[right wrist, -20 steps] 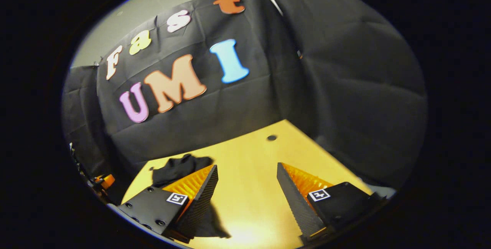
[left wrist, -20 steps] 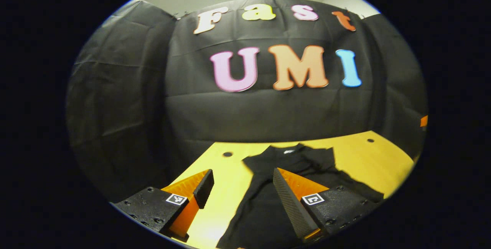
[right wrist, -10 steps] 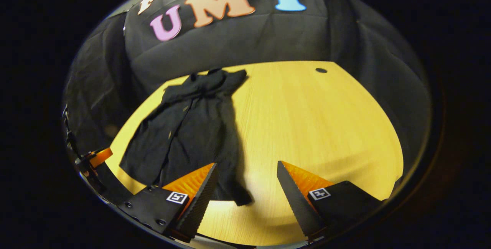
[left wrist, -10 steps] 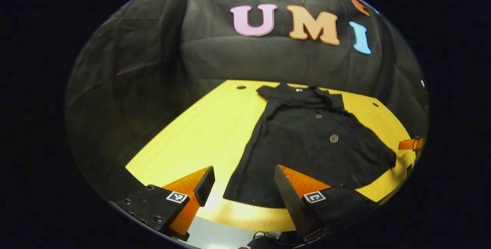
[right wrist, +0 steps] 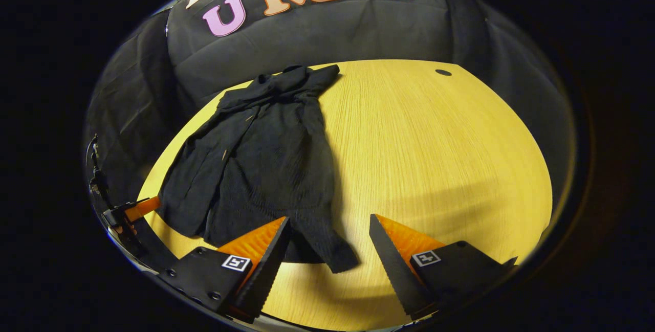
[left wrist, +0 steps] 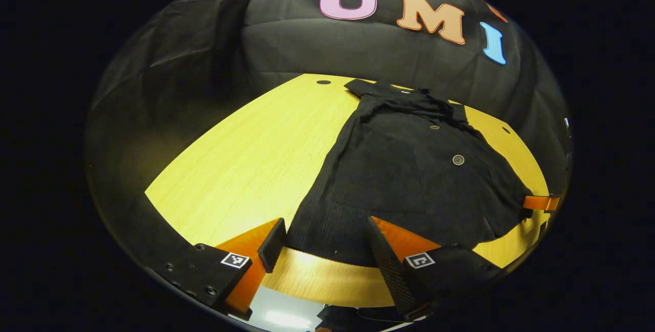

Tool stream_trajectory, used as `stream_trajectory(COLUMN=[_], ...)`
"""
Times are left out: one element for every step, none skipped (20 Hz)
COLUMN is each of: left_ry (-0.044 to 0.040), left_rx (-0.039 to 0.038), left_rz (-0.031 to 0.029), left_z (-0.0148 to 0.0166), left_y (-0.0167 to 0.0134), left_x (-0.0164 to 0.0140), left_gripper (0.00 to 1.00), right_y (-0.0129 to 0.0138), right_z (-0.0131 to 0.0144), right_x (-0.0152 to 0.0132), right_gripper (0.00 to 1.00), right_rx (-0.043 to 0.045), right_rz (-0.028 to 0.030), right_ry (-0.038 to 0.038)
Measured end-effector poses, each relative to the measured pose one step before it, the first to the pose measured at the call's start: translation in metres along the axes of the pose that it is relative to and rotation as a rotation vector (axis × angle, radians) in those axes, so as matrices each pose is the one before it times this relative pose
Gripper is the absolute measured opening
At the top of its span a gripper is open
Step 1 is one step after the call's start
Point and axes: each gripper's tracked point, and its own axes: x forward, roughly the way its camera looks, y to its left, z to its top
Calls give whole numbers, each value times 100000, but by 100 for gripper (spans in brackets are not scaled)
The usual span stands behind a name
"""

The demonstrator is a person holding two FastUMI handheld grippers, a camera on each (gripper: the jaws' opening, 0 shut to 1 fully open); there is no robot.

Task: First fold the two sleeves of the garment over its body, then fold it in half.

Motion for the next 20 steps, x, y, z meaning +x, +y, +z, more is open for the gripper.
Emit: stream_trajectory(left_ry=[592,820,438,124,14,663,-612,-527,268,2,454,-75,-328,407,140,264,-41,609,624,-1457], left_rx=[345,525,913,1118,1004,234,-133,-168,-175,561,351,232,137,230,555,636,781,1433,1535,1129], left_rz=[670,539,565,434,647,-522,-86,-350,-19,-407,-652,-700,-794,-38,-302,-912,-90,844,688,935], left_z=[-326,-293,-11,-23,-149,-291,109,149,-126,78,-39,118,142,9,47,130,92,116,225,874], left_y=[20,-35,34,4,109,-168,-45,7,156,15,-106,-246,-417,-70,-178,-235,-167,179,211,274], left_x=[220,196,30,27,156,66,-60,148,0,94,77,115,63,47,311,-30,125,138,-151,-285], left_gripper=[94,94,94,94,94,94,94,95,93,88,86,80,70,60,48,33,27,12,9,6], right_y=[11,175,325,254,569,362,415,473,583,546,451,600,717,530,522,378,-202,-118,347,110], right_z=[-1,-52,-127,185,-439,66,-242,-95,95,26,154,69,2,0,-394,-54,-2,364,219,411], right_x=[57,67,128,377,-17,81,227,-26,33,-84,-122,-35,201,33,-12,-82,108,-143,-334,-335], right_gripper=[98,99,98,98,89,95,91,81,73,68,58,53,40,36,25,17,16,16,8,8], right_rx=[-979,-1170,-1458,-1309,-929,-686,-260,-168,-51,-38,8,-99,-429,-583,-416,-58,57,746,1486,1827], right_rz=[261,191,-38,-260,40,171,248,206,232,426,498,431,171,-255,93,-247,-69,-912,165,-424], right_ry=[730,886,518,-1309,779,-660,485,140,32,383,187,600,19,152,93,32,-565,-867,-147,-628])
